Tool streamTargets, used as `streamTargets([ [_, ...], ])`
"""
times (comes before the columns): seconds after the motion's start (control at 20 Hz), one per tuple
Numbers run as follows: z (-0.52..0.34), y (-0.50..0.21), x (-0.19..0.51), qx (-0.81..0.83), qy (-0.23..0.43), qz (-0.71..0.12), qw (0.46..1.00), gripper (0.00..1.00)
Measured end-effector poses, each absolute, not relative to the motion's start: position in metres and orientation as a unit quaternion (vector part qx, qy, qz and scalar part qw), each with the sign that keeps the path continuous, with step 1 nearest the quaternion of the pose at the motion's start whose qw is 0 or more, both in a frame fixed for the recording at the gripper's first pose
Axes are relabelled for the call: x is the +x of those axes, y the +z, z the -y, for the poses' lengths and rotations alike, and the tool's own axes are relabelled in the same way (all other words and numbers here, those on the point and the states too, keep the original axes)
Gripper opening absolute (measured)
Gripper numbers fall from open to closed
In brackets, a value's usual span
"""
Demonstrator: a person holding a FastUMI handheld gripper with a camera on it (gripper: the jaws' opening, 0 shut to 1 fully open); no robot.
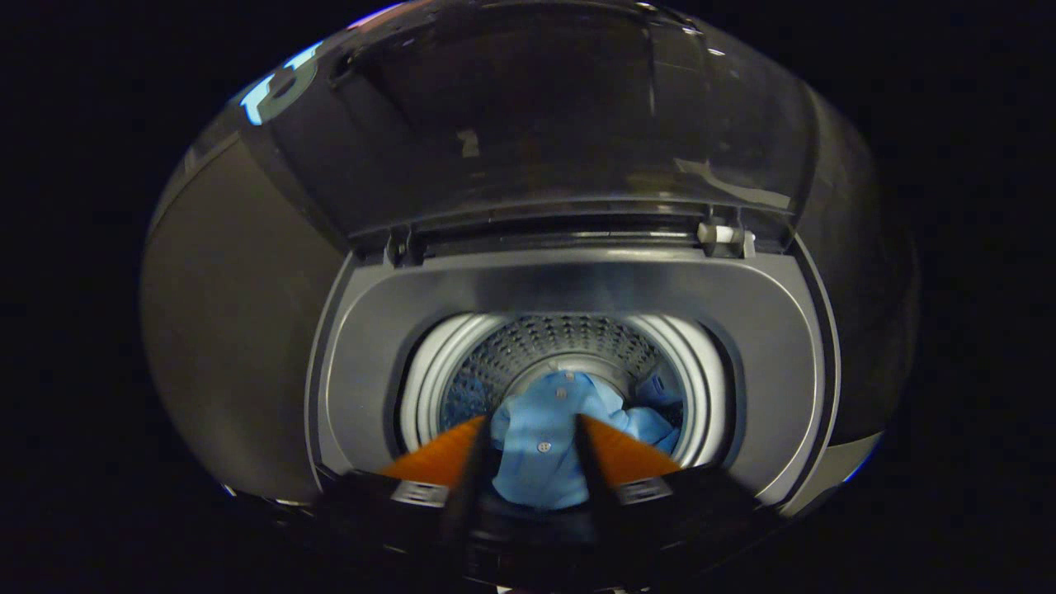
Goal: Put the clothes into the washing machine and then close the washing machine lid.
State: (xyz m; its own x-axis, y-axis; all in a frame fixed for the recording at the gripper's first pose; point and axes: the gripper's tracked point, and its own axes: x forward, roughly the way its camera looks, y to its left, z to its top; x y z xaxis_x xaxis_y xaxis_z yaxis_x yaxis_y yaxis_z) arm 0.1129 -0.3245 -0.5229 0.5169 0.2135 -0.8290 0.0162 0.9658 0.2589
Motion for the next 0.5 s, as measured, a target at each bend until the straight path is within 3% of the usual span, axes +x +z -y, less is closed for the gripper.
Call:
streamTargets([
  [0.1, 0.334, -0.516, 0.121, 0.101, 0.052, -0.472, 0.874, 0.95],
  [0.5, 0.329, -0.505, 0.113, 0.079, 0.070, -0.468, 0.877, 0.97],
])
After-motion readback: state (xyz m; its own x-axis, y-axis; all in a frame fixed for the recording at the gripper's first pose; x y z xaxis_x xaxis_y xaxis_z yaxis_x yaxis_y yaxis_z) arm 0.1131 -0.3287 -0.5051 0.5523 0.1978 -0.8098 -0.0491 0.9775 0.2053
